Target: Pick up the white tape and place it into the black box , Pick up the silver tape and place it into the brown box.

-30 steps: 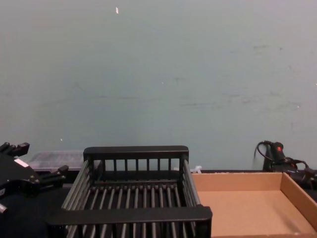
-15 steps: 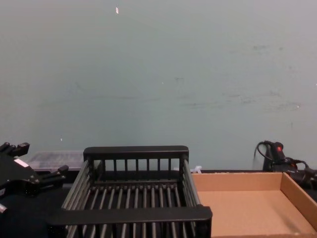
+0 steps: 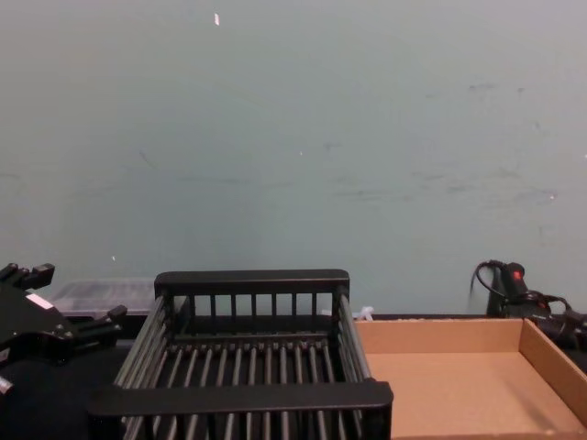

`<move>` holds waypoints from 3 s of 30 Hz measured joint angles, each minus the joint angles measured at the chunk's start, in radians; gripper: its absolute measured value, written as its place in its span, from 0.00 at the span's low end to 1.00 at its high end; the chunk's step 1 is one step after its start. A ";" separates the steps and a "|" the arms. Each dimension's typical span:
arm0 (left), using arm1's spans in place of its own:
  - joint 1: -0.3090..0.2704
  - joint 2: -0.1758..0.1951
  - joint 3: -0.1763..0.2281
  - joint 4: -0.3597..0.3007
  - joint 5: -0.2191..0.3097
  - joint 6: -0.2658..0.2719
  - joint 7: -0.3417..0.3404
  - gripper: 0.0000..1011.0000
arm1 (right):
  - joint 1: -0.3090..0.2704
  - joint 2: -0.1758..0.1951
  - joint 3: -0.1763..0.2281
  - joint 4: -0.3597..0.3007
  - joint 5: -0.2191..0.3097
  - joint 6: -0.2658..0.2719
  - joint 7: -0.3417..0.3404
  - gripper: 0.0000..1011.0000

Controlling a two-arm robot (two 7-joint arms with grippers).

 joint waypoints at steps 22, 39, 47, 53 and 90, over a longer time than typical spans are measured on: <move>0.000 0.000 0.000 0.000 0.000 0.000 0.000 0.99 | -0.005 0.001 0.006 -0.009 0.004 0.001 0.003 0.99; 0.000 0.000 0.000 0.000 0.000 0.000 0.000 0.99 | -0.202 0.074 0.123 -0.229 0.115 0.052 0.068 0.99; 0.000 0.000 0.000 0.000 0.000 0.000 0.000 0.99 | -0.321 0.119 0.189 -0.337 0.181 0.083 0.100 0.99; 0.000 0.000 0.000 0.000 0.000 0.000 0.000 0.99 | -0.438 0.154 0.241 -0.426 0.220 0.088 0.127 0.99; 0.000 0.000 0.000 0.000 0.000 0.000 0.000 0.99 | -0.547 0.143 0.283 -0.429 0.283 0.280 0.246 0.99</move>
